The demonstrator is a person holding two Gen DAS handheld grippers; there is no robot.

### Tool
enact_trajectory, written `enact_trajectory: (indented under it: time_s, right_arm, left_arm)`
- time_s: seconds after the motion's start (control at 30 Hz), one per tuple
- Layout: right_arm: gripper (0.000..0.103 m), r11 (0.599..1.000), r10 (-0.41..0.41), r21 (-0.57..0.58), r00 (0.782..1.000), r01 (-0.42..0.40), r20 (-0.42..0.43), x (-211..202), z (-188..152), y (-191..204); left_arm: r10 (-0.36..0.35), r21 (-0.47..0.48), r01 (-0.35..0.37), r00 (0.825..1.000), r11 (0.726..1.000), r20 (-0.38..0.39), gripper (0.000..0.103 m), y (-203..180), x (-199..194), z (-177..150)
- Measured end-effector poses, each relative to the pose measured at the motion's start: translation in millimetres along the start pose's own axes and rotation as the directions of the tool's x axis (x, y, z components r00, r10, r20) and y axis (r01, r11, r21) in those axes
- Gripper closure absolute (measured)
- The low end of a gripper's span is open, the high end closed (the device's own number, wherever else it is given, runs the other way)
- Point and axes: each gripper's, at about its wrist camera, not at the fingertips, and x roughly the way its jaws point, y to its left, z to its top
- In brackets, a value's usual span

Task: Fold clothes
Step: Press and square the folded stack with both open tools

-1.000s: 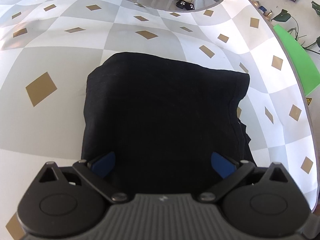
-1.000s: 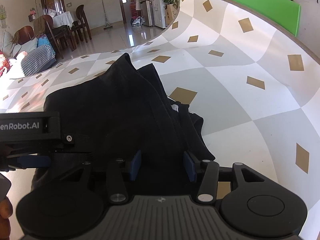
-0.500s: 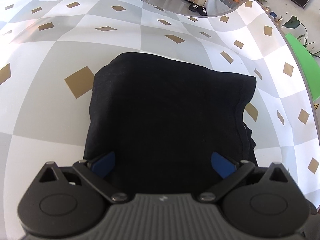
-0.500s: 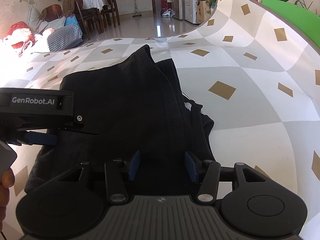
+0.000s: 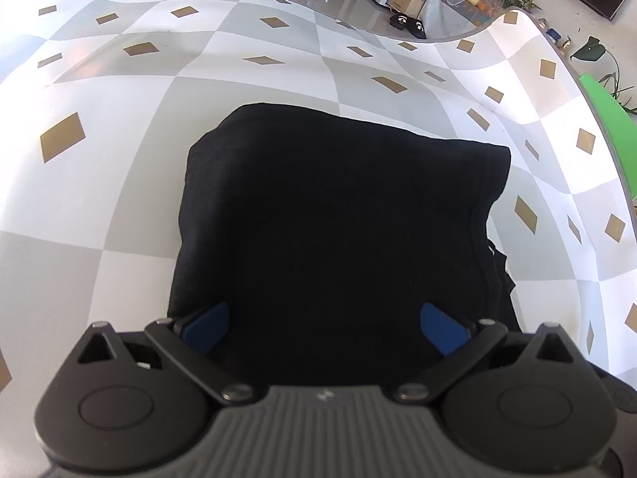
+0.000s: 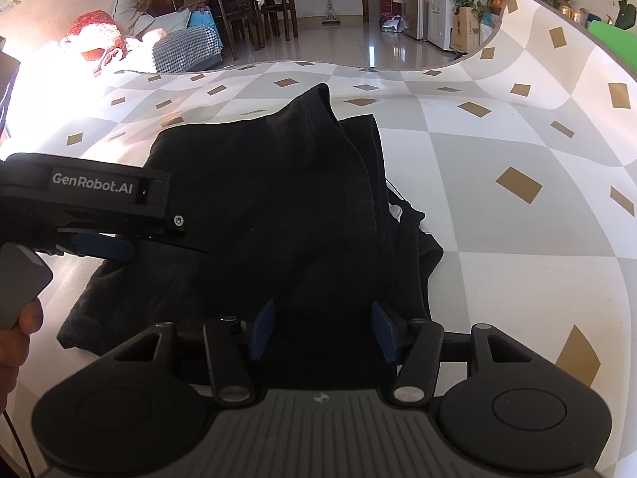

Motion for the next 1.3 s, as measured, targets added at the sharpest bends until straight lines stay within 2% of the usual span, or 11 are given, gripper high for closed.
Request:
enact_trajectory:
  time_s: [0.23, 0.43, 0.73, 0.87, 1.03, 1.2, 1.3]
  right_arm:
    - [0.047, 0.999, 0.035, -0.03, 0.999, -0.035, -0.009, 1.6, -1.3, 13.0]
    - [0.046, 0.998, 0.054, -0.042, 0.998, -0.055, -0.026, 6.1, 2.4, 18.9]
    - [0.045, 0.999, 0.038, -0.033, 0.998, -0.04, -0.054, 11.5, 9.7, 20.7]
    - [0.045, 0.999, 0.026, -0.028, 0.998, -0.028, -0.063, 12.0, 11.3, 21.4]
    - [0.046, 1.0, 0.024, -0.001, 0.997, -0.024, -0.074, 10.3, 17.0, 16.9]
    - [0.046, 1.0, 0.01, 0.019, 0.999, -0.01, -0.043, 1.5, 23.4, 17.2]
    - [0.046, 1.0, 0.021, -0.007, 0.999, -0.021, -0.025, -2.5, 28.9, 21.5]
  left_arm:
    - [0.011, 0.009, -0.01, 0.999, 1.0, -0.035, 0.0, 17.0, -7.9, 0.6]
    - [0.02, 0.057, -0.017, 0.999, 0.998, -0.049, 0.0, 24.6, -14.2, -5.0]
    - [-0.054, 0.023, 0.054, 0.998, 0.998, -0.016, 0.0, 39.3, -24.8, -11.9]
    - [-0.071, -0.053, 0.071, 0.997, 0.996, 0.004, 0.0, 47.0, -33.1, -12.4]
    - [-0.033, -0.094, 0.036, 0.999, 0.995, 0.037, 0.0, 50.6, -45.9, -17.5]
    - [0.024, -0.091, -0.019, 0.998, 0.996, 0.053, 0.0, 51.0, -54.5, -23.0]
    - [0.059, -0.104, -0.053, 0.997, 0.993, 0.054, 0.0, 53.4, -56.3, -26.2]
